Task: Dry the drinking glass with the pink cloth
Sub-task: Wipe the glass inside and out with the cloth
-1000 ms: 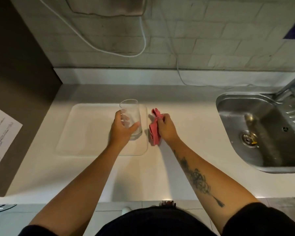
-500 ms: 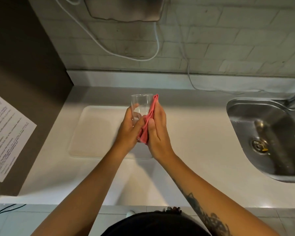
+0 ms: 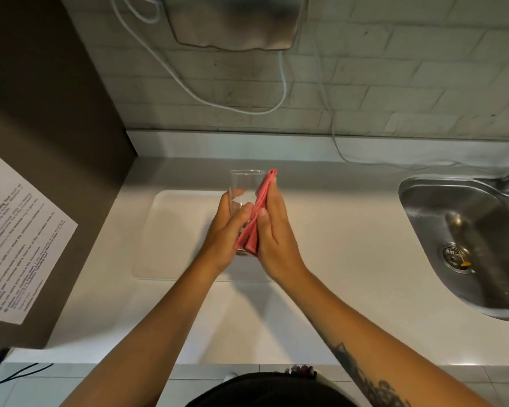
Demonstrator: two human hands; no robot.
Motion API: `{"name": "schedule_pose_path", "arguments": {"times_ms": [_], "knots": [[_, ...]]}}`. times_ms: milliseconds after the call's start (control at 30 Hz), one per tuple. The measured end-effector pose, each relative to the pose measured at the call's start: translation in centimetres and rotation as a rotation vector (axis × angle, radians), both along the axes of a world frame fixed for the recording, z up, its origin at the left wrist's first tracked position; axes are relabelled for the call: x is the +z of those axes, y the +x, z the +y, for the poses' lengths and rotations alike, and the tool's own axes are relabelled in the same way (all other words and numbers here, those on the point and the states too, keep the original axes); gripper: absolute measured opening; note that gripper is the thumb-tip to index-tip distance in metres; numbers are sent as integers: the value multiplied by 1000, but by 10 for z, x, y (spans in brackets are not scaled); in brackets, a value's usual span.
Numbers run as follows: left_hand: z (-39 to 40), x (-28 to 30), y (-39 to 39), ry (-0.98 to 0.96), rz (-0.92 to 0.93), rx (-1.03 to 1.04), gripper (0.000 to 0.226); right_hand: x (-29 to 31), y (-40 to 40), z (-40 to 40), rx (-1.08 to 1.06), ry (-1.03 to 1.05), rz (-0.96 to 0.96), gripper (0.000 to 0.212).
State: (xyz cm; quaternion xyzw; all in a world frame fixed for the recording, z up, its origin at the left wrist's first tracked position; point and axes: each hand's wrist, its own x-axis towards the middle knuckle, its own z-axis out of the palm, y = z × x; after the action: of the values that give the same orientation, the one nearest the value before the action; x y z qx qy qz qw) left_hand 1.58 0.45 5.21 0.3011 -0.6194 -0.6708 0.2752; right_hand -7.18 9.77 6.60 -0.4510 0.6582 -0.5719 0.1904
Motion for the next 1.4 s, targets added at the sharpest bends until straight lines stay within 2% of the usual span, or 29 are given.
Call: {"name": "schedule_pose_path", "arguments": {"times_ms": [167,333,500,700,833,900,1067,1167,1267,1333,1400], "knots": [[3,-4,2,-3,25,9,63,21,-14,-18,-26,12,-26,55],[-14,3,7,-51,-30,-8,60,-4,19,3,48,14,-6,64],[-9,-3,5,-18,13,-30,51,22,-7,-22,-34,24,-54,55],[-19,6,2,9,9,10,49,9,15,-9,20,33,57,61],[-14,1,0,14,1,-1,34,15,-4,-19,-3,28,-60,56],[-9,2,-2,24,3,-2,37,24,-18,-29,-53,57,-112,54],[-21,14,1,49,14,13,27,1,16,-4,24,2,12,64],[-21,13,4,68,25,-52,28,0,14,-2,46,-11,-84,64],[-11,12,1,134,80,-88,35,19,-18,-15,22,1,-169,55],[-9,14,-1,152,110,-54,38,27,-18,-15,33,-1,-160,54],[-15,19,-1,170,116,-9,30,19,-1,-5,55,-18,-92,56]]}}
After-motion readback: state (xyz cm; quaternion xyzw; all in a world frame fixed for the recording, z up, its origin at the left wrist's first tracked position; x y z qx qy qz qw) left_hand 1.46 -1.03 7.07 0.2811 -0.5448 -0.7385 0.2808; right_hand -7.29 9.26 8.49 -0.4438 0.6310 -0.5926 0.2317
